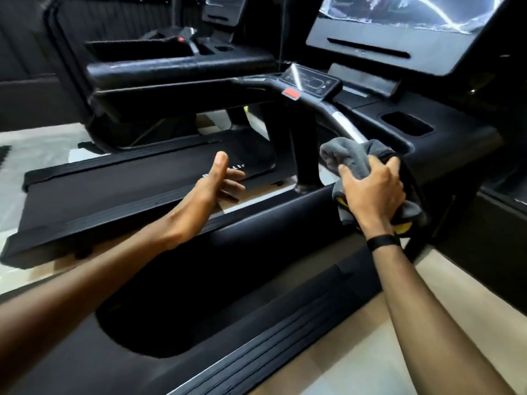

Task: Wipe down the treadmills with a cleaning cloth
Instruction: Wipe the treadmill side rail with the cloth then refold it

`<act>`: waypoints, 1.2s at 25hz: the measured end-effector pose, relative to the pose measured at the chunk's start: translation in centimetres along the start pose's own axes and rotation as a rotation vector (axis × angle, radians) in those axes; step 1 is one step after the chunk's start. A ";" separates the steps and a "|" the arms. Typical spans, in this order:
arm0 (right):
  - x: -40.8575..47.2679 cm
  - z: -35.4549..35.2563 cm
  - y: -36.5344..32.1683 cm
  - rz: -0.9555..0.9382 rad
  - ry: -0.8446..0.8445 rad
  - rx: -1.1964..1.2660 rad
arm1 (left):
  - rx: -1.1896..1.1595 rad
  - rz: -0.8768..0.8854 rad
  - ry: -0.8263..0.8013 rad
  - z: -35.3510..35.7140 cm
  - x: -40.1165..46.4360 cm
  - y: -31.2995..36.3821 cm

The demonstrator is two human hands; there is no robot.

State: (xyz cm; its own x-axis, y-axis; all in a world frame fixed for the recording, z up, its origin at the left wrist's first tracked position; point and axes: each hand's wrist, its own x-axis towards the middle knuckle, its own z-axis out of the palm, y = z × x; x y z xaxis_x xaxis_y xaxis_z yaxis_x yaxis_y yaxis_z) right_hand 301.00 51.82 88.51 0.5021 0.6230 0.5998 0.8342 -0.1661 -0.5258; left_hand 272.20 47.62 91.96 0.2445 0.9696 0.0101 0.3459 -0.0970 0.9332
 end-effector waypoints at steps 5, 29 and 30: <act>-8.1 -1.4 -6.8 -0.210 -0.072 0.063 | 0.011 -0.016 0.077 -4.9 -1.6 -1.3; -21.4 -4.9 -16.4 -0.175 -0.098 0.265 | -0.288 -0.088 -0.217 -8.4 -4.2 -4.2; -22.7 -5.1 -16.8 -0.246 -0.081 0.248 | -0.339 -0.095 -0.209 -8.7 -4.4 -4.1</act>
State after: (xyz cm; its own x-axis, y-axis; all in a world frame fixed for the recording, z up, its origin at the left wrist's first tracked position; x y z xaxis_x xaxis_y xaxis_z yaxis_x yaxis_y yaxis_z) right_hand 276.80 36.57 86.86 0.2650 0.6814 0.6822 0.8420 0.1812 -0.5081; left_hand 261.86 45.71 91.23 0.4166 0.9009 -0.1220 0.0661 0.1038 0.9924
